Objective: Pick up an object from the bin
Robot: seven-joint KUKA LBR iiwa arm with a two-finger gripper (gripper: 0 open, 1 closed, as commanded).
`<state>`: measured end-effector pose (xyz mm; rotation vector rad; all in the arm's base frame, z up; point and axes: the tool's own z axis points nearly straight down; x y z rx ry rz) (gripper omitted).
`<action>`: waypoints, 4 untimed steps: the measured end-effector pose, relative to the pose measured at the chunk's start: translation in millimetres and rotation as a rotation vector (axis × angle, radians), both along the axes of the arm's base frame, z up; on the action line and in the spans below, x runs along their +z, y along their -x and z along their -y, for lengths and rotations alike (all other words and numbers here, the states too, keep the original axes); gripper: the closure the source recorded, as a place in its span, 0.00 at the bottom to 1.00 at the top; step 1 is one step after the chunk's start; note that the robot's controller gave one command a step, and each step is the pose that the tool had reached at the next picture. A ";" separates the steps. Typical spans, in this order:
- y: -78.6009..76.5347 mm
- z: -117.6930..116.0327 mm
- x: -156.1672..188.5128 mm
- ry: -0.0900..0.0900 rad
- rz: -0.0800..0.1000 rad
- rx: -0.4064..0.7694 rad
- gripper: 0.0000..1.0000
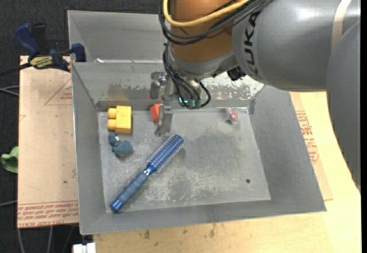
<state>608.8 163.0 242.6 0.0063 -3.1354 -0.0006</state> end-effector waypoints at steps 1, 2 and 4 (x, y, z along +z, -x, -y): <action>83.7 9.3 -146.4 0.001 -0.003 0.120 0.00; 45.7 17.3 -173.7 -0.001 0.008 0.223 0.00; 88.6 114.5 -13.2 0.001 0.012 0.594 1.00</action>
Offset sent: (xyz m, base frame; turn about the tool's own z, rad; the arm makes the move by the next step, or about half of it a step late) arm -0.0805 -0.0093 -0.1414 -0.1199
